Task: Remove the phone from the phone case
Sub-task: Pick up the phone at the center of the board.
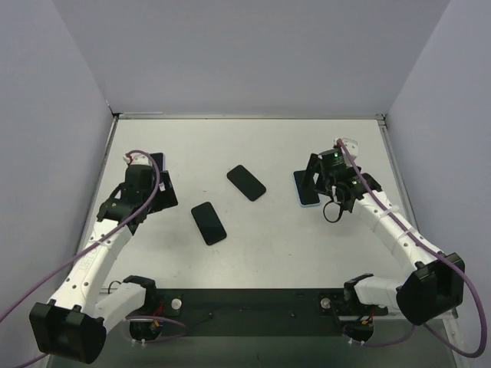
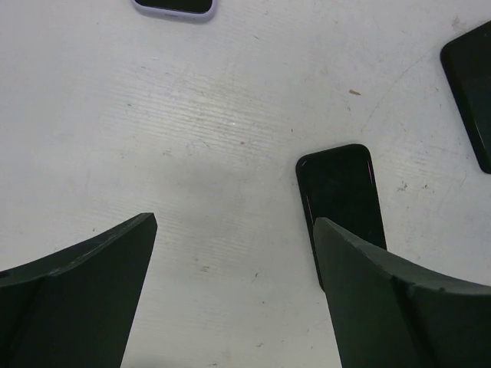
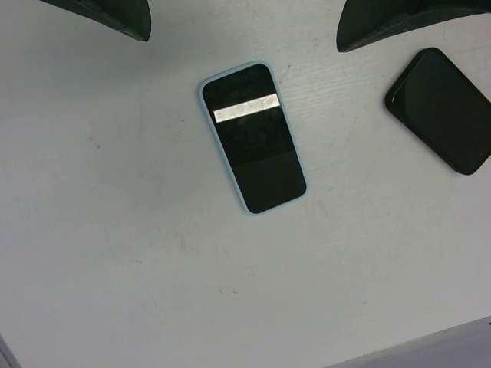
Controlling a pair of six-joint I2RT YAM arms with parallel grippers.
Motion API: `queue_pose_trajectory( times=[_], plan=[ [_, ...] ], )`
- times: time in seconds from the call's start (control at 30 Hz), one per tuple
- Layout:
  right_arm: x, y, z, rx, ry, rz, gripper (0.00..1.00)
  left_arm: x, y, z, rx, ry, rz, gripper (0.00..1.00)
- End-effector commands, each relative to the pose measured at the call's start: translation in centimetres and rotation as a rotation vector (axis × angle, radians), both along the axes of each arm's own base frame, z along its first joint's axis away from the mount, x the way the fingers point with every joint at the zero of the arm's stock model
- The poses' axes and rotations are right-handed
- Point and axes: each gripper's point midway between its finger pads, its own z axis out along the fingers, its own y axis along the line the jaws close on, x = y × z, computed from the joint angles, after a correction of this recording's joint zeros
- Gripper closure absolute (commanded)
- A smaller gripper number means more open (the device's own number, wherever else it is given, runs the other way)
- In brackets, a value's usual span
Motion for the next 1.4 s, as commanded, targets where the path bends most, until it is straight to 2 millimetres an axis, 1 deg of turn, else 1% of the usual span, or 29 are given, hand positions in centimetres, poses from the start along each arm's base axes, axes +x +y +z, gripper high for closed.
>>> queue_pose_trajectory(
  times=[0.0, 0.03, 0.13, 0.2, 0.23, 0.27, 0.3, 0.33, 0.37, 0.4, 0.43, 0.47, 0.5, 0.57, 0.6, 0.63, 0.67, 0.7, 0.77, 0.8, 0.87, 0.9, 1.0, 1.1, 1.13, 1.2, 1.33, 1.37],
  plan=[
    [-0.2, -0.6, 0.4, 0.003, -0.01, -0.056, 0.0, 0.6, 0.7, 1.0, 0.02, -0.041, 0.032, 0.05],
    [0.0, -0.6, 0.7, -0.001, -0.013, -0.05, 0.0, 0.6, 1.5, 0.8, 0.035, -0.041, 0.091, 0.05],
    [0.0, -0.8, 0.4, -0.022, 0.012, -0.062, 0.02, 0.7, 2.6, 0.2, 0.073, -0.028, 0.15, 0.03],
    [0.3, -0.4, 0.4, -0.034, 0.032, -0.026, 0.02, 0.7, 2.7, 0.0, 0.089, -0.007, 0.147, 0.03],
    [0.4, -0.2, 0.2, -0.038, 0.045, -0.006, 0.02, 0.7, 2.8, -0.5, 0.102, 0.02, 0.148, 0.03],
    [0.8, 0.2, 0.1, -0.055, 0.067, 0.045, 0.02, 0.7, 2.9, -0.7, 0.103, 0.034, 0.159, 0.03],
    [0.9, 0.2, -0.1, -0.065, 0.094, 0.061, 0.01, 0.7, 3.0, -0.5, 0.091, 0.051, 0.182, 0.03],
    [1.3, 0.2, -1.1, -0.073, 0.14, 0.071, 0.01, 0.9, 2.1, -1.1, 0.051, 0.088, 0.161, 0.03],
    [1.9, 0.4, -0.6, -0.064, 0.146, 0.081, 0.01, 1.0, 1.5, -1.2, 0.028, 0.103, 0.146, 0.03],
    [2.3, -0.5, -1.6, -0.067, 0.193, 0.062, 0.01, 1.3, 0.5, -1.5, -0.014, 0.128, 0.116, 0.03],
    [2.9, -0.1, -1.1, -0.043, 0.195, 0.076, 0.01, 1.4, 0.0, -1.7, -0.034, 0.14, 0.102, 0.03],
    [3.1, -0.6, -1.3, -0.048, 0.217, 0.085, 0.01, 1.7, -0.5, -1.7, -0.052, 0.137, 0.086, 0.03],
    [3.4, -0.5, -2.0, -0.057, 0.246, 0.097, 0.01, 1.7, -1.1, -2.0, -0.074, 0.147, 0.065, 0.03],
    [4.2, -0.5, -2.1, -0.058, 0.264, 0.128, 0.01, 1.9, -1.6, -1.9, -0.095, 0.137, 0.043, 0.03],
    [4.5, -0.3, -3.1, -0.055, 0.298, 0.138, 0.01, 1.9, -1.9, -2.0, -0.105, 0.134, 0.03, 0.03],
    [4.8, -0.3, -3.6, -0.049, 0.313, 0.146, 0.01, 1.9, -2.0, -2.0, -0.11, 0.133, 0.028, 0.03],
    [5.1, 0.2, -3.9, -0.022, 0.33, 0.172, 0.0, 1.9, -2.0, -2.0, -0.113, 0.129, 0.027, 0.03],
    [5.4, -0.3, -5.4, -0.026, 0.375, 0.171, 0.0, 1.9, -2.2, -2.0, -0.117, 0.133, 0.017, 0.03],
    [5.4, 0.0, -6.7, -0.011, 0.417, 0.195, 0.0, 1.7, -2.2, -2.1, -0.119, 0.14, 0.014, 0.03],
    [5.6, -0.2, -7.7, -0.016, 0.449, 0.2, 0.01, 1.7, -2.2, -2.1, -0.12, 0.141, 0.016, 0.03],
    [5.6, 0.1, -8.8, -0.014, 0.476, 0.215, 0.01, 1.4, -2.3, -2.6, -0.126, 0.153, 0.023, 0.03],
    [5.7, 0.3, -9.7, -0.007, 0.502, 0.223, 0.01, 1.3, -2.4, -2.6, -0.137, 0.15, 0.027, 0.03],
    [5.3, 0.8, -11.4, 0.013, 0.551, 0.248, 0.01, 1.1, -2.9, -3.4, -0.166, 0.169, 0.019, 0.03],
    [4.8, 1.3, -12.4, 0.034, 0.577, 0.269, 0.01, 1.1, -3.1, -3.6, -0.17, 0.181, 0.016, 0.03],
    [4.4, 1.2, -12.9, 0.037, 0.592, 0.267, 0.01, 1.0, -3.1, -3.7, -0.167, 0.186, 0.016, 0.02],
    [4.2, 1.3, -13.3, 0.035, 0.596, 0.269, 0.01, 1.0, -2.9, -3.7, -0.162, 0.183, 0.018, 0.03],
    [3.7, 0.5, -14.1, -0.019, 0.615, 0.239, 0.04, 1.1, -3.0, -3.8, -0.167, 0.183, 0.02, 0.03],
    [3.8, 0.0, -14.2, -0.07, 0.611, 0.221, 0.04, 1.0, -3.2, -3.9, -0.175, 0.188, 0.021, 0.03]
  ],
)
